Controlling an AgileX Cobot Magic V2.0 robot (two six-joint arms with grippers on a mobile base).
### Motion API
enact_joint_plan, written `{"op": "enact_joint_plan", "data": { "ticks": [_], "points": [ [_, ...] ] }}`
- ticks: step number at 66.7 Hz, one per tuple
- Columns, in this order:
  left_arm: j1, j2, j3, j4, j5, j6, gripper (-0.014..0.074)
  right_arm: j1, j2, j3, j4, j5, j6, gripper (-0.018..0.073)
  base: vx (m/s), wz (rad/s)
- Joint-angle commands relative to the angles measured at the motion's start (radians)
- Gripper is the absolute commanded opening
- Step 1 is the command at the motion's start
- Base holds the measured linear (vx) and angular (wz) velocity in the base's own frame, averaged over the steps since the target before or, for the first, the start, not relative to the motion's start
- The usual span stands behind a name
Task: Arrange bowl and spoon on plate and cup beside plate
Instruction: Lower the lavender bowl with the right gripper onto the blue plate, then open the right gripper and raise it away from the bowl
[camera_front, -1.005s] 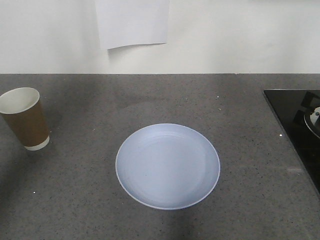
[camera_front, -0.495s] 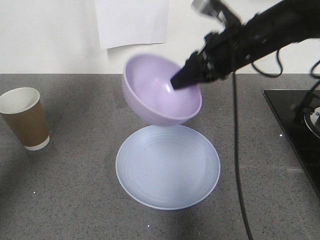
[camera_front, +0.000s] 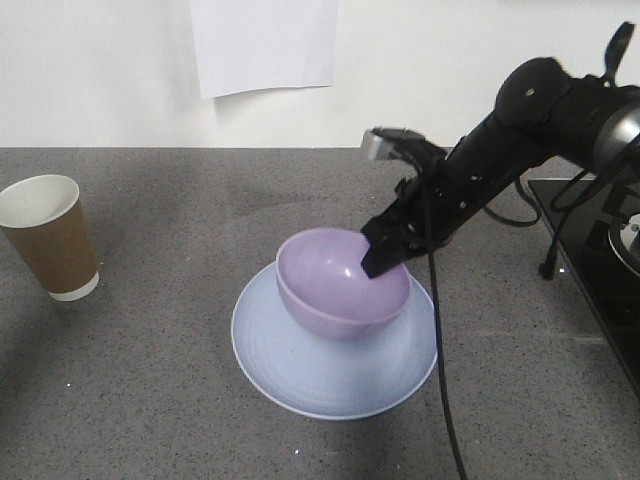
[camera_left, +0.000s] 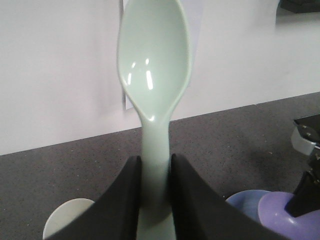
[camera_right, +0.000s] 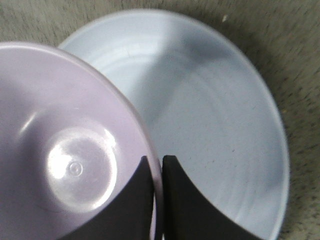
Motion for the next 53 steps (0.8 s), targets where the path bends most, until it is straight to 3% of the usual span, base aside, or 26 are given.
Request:
{"op": "enact_joint_plan", "data": {
  "ticks": [1, 19, 40, 53],
  "points": [
    [-0.004, -0.008, -0.026, -0.019, -0.063, 0.000, -0.0006, 0.030, -0.052, -0.011, 0.008, 0.050, -0.014, -0.0001, 0.00, 0.00],
    [-0.004, -0.008, -0.026, -0.019, -0.065, 0.000, -0.0006, 0.111, -0.052, -0.011, -0.123, 0.032, -0.009, 0.0070, 0.00, 0.00],
    [-0.004, -0.008, -0.026, -0.019, -0.067, 0.000, -0.0006, 0.119, -0.052, -0.017, -0.131, -0.028, 0.021, 0.0284, 0.00, 0.00],
    [-0.004, -0.008, -0.026, -0.019, -0.067, 0.000, -0.0006, 0.119, -0.052, -0.118, -0.141, -0.014, 0.047, 0.0359, 0.00, 0.00]
  ]
}}
